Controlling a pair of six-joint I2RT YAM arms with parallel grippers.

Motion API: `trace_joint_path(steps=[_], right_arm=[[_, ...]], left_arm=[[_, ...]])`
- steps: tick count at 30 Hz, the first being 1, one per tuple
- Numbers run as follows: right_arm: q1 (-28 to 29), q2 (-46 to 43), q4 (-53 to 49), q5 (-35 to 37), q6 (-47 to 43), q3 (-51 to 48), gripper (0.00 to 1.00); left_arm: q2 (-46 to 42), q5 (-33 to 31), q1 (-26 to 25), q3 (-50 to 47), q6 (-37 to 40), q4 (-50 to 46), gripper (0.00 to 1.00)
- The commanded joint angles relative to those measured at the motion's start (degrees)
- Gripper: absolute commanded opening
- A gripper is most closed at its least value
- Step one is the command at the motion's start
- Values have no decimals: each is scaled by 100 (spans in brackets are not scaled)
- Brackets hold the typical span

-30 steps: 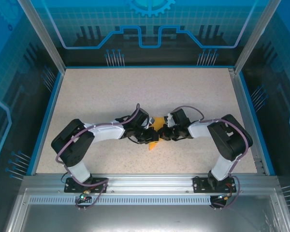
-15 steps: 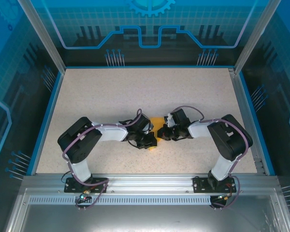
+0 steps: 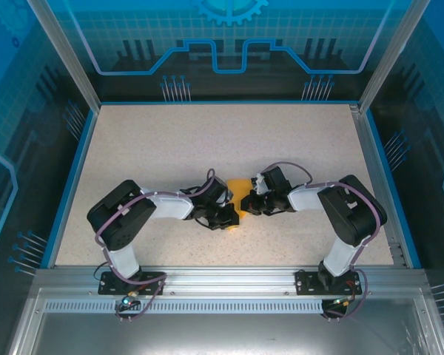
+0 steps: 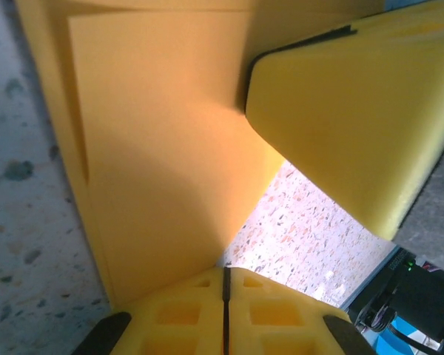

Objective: Fold a paper plane with a square sheet of paper (pick it up from the middle)
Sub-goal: Third fold the triangle at the center of the table.

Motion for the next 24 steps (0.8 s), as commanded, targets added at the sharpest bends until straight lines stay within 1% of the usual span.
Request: trace_joint_path(steps=[1, 5, 12, 18, 24], right_arm=[[-24, 212, -328, 469, -166, -135, 5], [-43, 174, -369, 505, -196, -170, 5], [-50, 150, -399, 539, -215, -202, 5], [-68, 107, -464, 557, -232, -185, 5], [-89, 70, -473, 579, -232, -203, 5]], left_arm=[[-134, -205, -14, -236, -103, -440, 9], [-314, -404, -7, -300, -77, -533, 9], [-386, -517, -4, -447, -194, -635, 9], [-399, -500, -19, -492, -163, -1052, 8], [-571, -442, -14, -613, 4, -1315, 9]])
